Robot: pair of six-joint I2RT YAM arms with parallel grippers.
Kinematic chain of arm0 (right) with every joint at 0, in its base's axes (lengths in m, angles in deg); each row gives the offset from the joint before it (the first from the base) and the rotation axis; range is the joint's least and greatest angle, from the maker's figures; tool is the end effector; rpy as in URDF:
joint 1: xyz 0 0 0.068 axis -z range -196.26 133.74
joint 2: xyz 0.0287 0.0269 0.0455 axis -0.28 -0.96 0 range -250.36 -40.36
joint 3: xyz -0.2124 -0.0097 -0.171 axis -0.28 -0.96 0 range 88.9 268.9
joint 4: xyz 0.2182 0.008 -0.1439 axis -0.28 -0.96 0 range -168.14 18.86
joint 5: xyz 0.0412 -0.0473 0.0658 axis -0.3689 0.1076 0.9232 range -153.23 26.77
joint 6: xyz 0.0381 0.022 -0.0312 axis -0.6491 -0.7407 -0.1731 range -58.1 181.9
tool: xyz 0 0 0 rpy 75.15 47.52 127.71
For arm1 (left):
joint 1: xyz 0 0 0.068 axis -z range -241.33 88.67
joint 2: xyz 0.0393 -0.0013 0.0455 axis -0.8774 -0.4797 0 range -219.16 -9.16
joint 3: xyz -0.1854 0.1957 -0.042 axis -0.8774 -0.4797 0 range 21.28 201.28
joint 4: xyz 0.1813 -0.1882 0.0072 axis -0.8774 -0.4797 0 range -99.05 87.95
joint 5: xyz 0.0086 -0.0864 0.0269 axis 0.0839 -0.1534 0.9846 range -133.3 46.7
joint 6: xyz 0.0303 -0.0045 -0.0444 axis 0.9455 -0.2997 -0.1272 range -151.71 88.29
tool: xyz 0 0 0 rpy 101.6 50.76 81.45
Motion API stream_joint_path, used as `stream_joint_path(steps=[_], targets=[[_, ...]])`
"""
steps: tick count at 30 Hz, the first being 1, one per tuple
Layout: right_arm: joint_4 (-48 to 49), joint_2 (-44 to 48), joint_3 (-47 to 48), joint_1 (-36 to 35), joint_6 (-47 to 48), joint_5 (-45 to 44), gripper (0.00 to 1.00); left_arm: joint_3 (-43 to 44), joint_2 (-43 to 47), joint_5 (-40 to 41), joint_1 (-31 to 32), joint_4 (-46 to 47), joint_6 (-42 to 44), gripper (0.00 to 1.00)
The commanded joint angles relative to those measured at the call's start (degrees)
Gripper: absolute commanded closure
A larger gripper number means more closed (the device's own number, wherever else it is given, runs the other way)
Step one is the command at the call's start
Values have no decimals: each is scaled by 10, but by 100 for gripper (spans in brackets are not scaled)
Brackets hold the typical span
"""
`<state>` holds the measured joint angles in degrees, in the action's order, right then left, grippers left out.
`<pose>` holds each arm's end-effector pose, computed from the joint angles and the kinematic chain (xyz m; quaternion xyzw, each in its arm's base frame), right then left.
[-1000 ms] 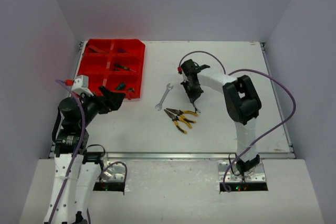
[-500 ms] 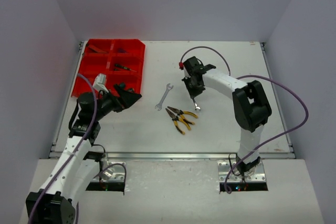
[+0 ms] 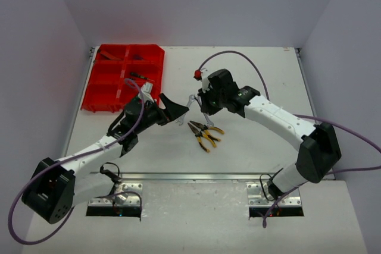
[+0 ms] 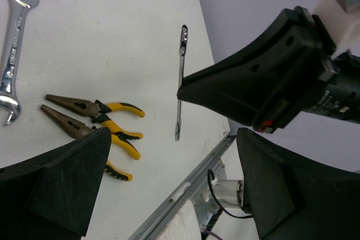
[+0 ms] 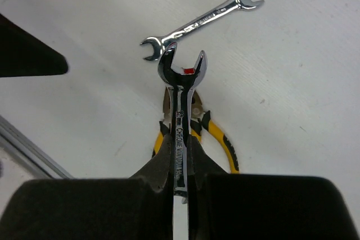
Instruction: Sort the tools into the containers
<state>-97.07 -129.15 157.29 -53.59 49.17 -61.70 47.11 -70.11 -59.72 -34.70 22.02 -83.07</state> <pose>0.2704 0.2073 0.2690 -0.2026 0.9058 0.1686 0.3317 0.2036 -0.1135 0.2317 -0.0749 0.7657 -0.4816 0.4197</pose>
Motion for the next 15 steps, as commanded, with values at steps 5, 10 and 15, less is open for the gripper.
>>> stream_joint_path(steps=[5,10,15], targets=[[37,54,8,-50,-29,24,100,64,-71,52,20,95,-27,16],[35,48,22,-64,-36,29,100,68,-89,48,29,105,-33,29],[35,37,41,-74,-41,27,100,70,-94,45,30,101,-33,45]])
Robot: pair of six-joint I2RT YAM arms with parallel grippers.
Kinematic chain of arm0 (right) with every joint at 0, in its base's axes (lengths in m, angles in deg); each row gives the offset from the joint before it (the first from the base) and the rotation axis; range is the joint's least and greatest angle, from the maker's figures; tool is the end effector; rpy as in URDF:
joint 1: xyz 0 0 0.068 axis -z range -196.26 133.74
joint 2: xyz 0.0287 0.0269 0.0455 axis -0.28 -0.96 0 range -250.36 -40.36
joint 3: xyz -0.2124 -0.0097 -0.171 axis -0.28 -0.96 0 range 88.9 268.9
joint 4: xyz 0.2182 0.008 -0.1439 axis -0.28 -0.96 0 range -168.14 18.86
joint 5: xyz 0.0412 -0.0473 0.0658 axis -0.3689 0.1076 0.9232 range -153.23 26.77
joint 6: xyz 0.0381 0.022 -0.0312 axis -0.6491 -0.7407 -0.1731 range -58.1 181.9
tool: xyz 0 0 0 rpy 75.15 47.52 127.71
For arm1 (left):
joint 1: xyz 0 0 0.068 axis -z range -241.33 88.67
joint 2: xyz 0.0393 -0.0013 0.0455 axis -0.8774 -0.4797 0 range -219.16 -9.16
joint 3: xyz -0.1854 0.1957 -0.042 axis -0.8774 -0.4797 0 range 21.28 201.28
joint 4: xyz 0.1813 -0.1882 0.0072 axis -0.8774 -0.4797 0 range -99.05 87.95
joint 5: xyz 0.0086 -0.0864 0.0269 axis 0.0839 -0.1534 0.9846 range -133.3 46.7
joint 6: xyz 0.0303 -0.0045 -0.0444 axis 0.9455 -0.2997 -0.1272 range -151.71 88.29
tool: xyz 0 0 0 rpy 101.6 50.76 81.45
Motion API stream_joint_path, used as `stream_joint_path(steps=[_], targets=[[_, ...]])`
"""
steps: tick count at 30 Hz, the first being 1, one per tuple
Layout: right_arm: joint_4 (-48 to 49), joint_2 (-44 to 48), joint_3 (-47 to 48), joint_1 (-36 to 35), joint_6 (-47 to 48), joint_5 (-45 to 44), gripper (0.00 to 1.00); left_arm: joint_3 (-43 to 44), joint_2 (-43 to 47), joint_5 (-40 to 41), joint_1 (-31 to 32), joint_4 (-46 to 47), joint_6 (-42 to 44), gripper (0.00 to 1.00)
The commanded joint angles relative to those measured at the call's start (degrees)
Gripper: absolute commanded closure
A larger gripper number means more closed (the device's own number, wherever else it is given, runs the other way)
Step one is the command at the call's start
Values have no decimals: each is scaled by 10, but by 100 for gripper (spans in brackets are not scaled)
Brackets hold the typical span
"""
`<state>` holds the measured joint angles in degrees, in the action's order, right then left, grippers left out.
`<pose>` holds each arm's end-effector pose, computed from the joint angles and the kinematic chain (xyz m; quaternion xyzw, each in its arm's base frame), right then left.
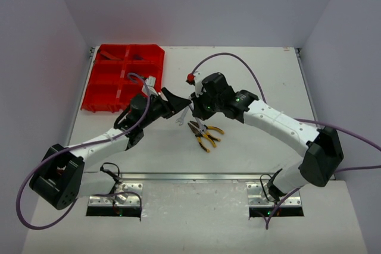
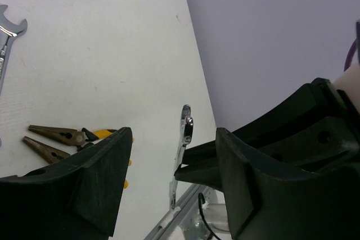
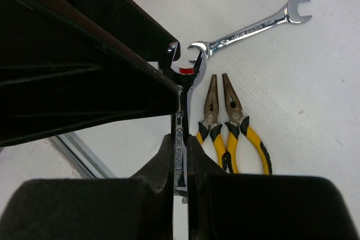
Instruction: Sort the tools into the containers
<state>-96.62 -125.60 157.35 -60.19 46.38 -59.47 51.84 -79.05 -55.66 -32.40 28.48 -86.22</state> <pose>0.2369 0.2313 0.2896 -0.2372 0.8828 0.2266 0.3362 0.2276 -0.1346 0.2359 -0.0987 0.7516 -0.4916 0.4286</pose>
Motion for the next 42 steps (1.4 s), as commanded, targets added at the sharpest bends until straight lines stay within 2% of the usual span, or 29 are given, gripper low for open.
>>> stream_joint_path(steps=[1,9,11,12,13,17,18,19,20,21,22,23,24,27,29,30,31,33,36,42], targets=[[31,1,43,-9,-16,5,100,21,-5,3,7,35,-2,47],[37,-19,70,-17,-29,21,100,28,-23,-13,18,61,-16,62],[42,-18,68,-19,-31,27,100,35,-28,-15,20,59,-13,86],[47,-14,65,-19,-32,29,100,38,-28,-14,20,55,-11,95],[53,-12,59,-19,-33,32,100,41,-26,-12,20,54,-9,99],[70,1,42,-19,-37,39,100,52,-20,-5,20,44,-5,100],[69,2,41,-19,-36,38,93,56,-16,-2,20,37,-1,100],[69,4,37,-19,-37,29,78,66,-13,6,20,7,11,100],[64,11,33,-19,-38,12,41,95,-6,42,14,-35,34,100],[59,19,27,-18,-40,-9,10,122,0,81,9,-85,55,100],[51,26,20,-16,-40,-38,1,141,3,121,0,-148,69,100],[38,38,17,-15,-40,-43,1,163,6,128,-15,-158,83,100],[18,60,-2,-7,-39,-80,1,196,7,184,-50,-236,98,100],[-17,128,-40,3,-51,-154,1,241,-17,251,-159,-283,88,100],[-29,173,-73,8,-58,-163,1,279,-71,275,-254,-303,92,100],[-29,192,-73,8,-58,-163,1,280,-72,275,-255,-329,92,100],[-30,227,-99,9,-62,-152,1,328,-112,302,-308,-349,104,100],[-31,260,-138,10,-64,-131,1,386,-151,325,-362,-338,130,100],[-32,298,-172,10,-65,-98,1,458,-233,330,-425,-340,155,100],[-22,335,-209,10,-57,-71,1,587,-354,372,-450,-362,233,100]])
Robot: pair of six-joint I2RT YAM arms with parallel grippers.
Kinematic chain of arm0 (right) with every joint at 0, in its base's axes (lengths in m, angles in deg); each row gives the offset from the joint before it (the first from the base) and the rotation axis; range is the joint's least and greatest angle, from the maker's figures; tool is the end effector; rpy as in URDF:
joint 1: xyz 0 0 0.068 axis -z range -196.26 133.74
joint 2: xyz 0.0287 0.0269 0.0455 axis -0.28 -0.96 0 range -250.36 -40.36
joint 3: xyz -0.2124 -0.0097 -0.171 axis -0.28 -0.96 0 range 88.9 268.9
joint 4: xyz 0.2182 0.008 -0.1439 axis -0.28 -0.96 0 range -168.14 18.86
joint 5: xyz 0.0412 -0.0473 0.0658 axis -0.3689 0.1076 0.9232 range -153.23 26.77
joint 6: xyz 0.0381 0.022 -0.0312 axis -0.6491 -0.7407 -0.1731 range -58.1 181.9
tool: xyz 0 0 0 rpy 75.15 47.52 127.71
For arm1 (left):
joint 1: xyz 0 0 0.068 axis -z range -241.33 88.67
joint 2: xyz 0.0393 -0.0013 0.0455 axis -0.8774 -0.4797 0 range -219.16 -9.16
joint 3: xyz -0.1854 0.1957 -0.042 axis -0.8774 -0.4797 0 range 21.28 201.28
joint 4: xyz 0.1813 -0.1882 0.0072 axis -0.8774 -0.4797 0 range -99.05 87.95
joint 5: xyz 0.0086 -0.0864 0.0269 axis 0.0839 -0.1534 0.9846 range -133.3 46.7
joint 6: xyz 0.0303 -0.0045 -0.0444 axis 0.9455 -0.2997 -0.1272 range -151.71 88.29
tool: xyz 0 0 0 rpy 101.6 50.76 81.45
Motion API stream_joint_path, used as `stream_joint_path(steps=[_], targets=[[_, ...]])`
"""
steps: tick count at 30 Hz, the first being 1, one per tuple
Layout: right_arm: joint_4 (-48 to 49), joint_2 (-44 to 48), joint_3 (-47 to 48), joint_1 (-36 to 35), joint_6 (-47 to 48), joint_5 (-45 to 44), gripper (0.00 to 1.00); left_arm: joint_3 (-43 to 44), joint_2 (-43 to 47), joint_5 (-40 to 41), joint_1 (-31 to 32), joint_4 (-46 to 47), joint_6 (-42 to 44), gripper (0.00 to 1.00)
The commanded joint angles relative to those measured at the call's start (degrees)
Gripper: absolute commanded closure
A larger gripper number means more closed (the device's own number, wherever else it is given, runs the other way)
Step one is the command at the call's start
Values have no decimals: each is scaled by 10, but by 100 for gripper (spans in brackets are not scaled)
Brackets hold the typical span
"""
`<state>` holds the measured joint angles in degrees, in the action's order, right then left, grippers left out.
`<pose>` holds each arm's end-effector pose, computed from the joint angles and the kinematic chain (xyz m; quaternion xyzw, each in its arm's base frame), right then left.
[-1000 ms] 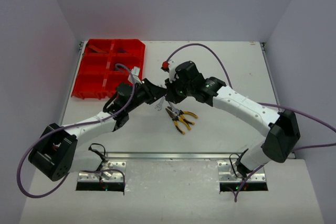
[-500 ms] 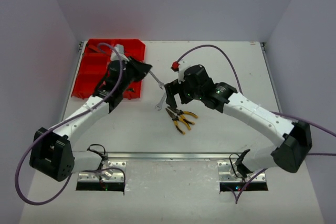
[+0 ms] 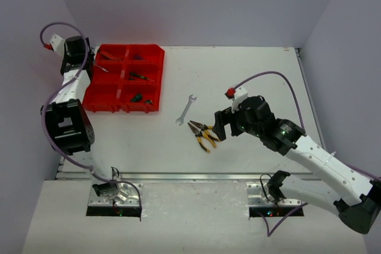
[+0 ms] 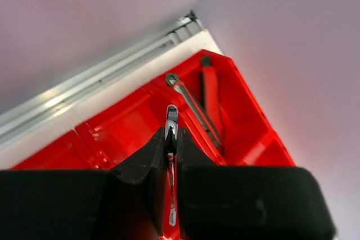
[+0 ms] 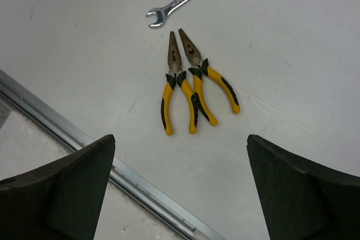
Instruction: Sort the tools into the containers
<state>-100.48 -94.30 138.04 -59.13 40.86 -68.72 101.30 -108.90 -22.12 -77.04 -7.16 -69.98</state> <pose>0.1522 0.1365 0.3048 -0.1451 0.8708 0.2118 0.4193 0.3940 0.1241 0.3024 -0.4640 0.6931 0.0484 0.5494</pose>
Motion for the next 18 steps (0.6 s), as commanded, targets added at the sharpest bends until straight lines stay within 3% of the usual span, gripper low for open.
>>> stream_joint_path(steps=[1,4,11,13,16,18], targets=[[19,25,-19,-1,0,25,1,118,-80,37,-5,-19,74,100],[23,32,-28,-2,1,33,1,163,-130,27,-14,-42,68,100],[40,28,-36,-1,1,29,1,122,-143,-47,-13,-10,18,90],[44,15,-33,-2,-1,29,1,115,-138,-68,-10,-15,8,77],[56,0,-32,-2,-2,29,1,80,-98,-80,-3,-2,4,66],[72,-36,-22,-2,-6,34,1,54,-63,-89,3,0,3,42]])
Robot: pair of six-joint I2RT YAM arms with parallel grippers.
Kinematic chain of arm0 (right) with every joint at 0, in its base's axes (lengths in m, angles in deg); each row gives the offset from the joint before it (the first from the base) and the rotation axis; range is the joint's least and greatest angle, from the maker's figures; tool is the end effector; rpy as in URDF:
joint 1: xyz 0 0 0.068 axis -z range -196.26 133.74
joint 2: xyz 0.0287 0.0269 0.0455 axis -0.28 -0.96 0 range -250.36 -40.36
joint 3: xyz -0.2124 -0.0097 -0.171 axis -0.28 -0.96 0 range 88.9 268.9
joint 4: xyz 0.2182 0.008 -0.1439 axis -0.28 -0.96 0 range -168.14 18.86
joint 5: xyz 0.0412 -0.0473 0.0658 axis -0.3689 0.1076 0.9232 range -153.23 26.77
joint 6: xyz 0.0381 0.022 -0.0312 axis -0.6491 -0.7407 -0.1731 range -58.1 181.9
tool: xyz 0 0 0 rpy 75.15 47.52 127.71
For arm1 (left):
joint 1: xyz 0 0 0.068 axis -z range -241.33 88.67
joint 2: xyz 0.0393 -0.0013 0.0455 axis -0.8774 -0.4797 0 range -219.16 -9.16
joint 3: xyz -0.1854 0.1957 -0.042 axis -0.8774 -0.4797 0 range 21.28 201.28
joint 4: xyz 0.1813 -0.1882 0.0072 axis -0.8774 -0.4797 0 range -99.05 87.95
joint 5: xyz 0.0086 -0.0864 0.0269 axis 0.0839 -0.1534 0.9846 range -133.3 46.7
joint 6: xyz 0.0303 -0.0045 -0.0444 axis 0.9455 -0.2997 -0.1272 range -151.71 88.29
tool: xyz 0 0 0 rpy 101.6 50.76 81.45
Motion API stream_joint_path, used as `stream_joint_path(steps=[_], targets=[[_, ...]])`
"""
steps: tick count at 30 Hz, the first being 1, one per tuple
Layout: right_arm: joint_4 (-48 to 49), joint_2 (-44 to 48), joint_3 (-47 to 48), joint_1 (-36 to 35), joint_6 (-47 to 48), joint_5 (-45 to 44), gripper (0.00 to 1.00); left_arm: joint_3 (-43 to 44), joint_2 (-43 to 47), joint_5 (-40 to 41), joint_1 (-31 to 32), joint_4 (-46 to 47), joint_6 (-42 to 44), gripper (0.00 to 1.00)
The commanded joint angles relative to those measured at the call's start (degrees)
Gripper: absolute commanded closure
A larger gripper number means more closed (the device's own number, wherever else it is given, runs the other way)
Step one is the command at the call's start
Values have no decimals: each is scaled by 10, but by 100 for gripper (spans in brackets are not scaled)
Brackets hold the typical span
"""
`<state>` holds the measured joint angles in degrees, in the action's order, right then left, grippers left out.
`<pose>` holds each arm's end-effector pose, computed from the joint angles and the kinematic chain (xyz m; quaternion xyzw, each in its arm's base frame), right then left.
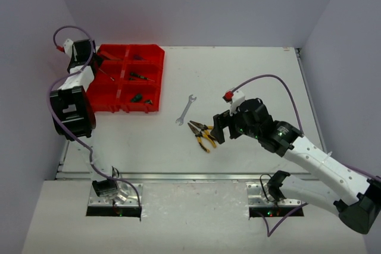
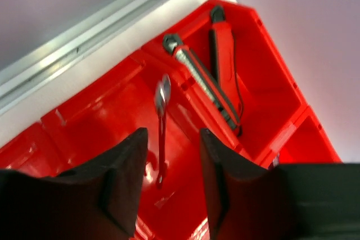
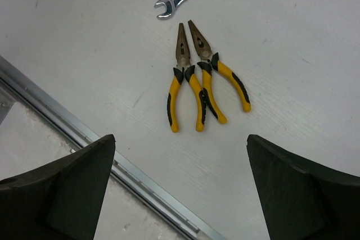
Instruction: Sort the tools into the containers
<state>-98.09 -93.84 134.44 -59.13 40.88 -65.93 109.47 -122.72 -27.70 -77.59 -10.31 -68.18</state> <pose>0.1505 0.1373 0.2886 -0.1573 0.8723 0.2270 0.4035 0.4416 0.1387 0.2447 -0.4452 0.7540 0.0357 0.4817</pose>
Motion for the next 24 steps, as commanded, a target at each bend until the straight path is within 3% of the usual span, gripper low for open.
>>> stream_joint_path(steps=[1,7,11,15,17,19,24], targets=[[58,-56,20,-1,-9,7,1,-31,93,-36,9,24,-22,33],[99,-210,89,-1,-68,-16,1,-72,239,-77,11,-4,-40,16],[40,-405,261,-1,-171,-66,1,-118,394,-131,13,-46,-41,7],[-69,-567,452,-2,-291,-125,1,-242,583,-223,22,-49,-27,2],[-150,-641,552,-2,-373,-187,1,-358,707,-264,38,-45,-29,1],[-159,-699,599,-2,-397,-210,1,-460,814,-288,49,-40,-29,1],[-193,-764,624,-1,-453,-314,1,-517,883,-243,94,-121,35,1]])
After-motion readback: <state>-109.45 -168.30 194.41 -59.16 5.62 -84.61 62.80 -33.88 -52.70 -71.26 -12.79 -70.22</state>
